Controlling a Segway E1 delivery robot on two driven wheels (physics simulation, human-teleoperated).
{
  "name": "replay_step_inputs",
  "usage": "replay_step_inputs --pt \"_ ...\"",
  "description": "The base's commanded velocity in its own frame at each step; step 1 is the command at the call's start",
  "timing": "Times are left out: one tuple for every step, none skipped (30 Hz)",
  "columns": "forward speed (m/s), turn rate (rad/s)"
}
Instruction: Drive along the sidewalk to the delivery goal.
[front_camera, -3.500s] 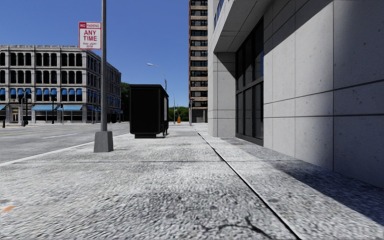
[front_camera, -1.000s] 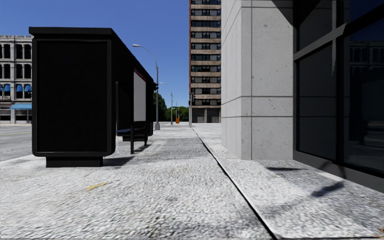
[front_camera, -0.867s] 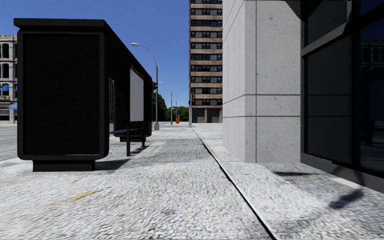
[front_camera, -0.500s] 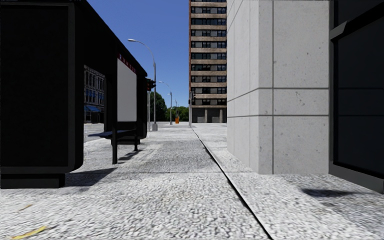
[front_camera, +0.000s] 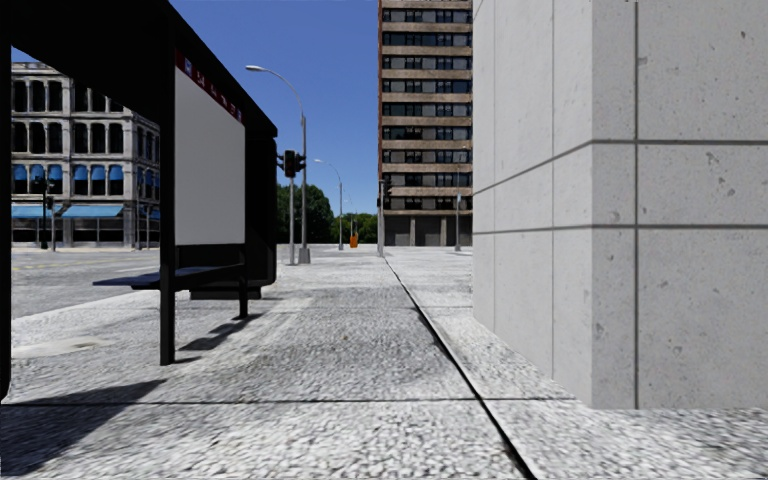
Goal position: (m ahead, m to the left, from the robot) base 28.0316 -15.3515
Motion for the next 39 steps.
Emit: replay_step_inputs --pt "2.0 0.0" --pt "2.0 0.0" --pt "2.0 0.0" --pt "2.0 0.0" --pt "2.0 0.0" --pt "2.0 0.0" --pt "2.0 0.0" --pt "2.0 0.0" --pt "2.0 0.0" --pt "2.0 0.0" --pt "2.0 0.0" --pt "2.0 0.0" --pt "2.0 0.0" --pt "2.0 0.0" --pt "2.0 0.0" --pt "2.0 0.0" --pt "2.0 0.0" --pt "2.0 0.0" --pt "2.0 0.0" --pt "2.0 0.0" --pt "2.0 0.0" --pt "2.0 0.0" --pt "2.0 0.0" --pt "2.0 0.0" --pt "2.0 0.0" --pt "2.0 0.0" --pt "2.0 0.0" --pt "2.0 0.0" --pt "2.0 0.0" --pt "2.0 0.0" --pt "2.0 0.0" --pt "2.0 0.0" --pt "2.0 0.0" --pt "2.0 0.0" --pt "2.0 0.0" --pt "2.0 0.0" --pt "2.0 0.0" --pt "2.0 0.0" --pt "2.0 0.0"
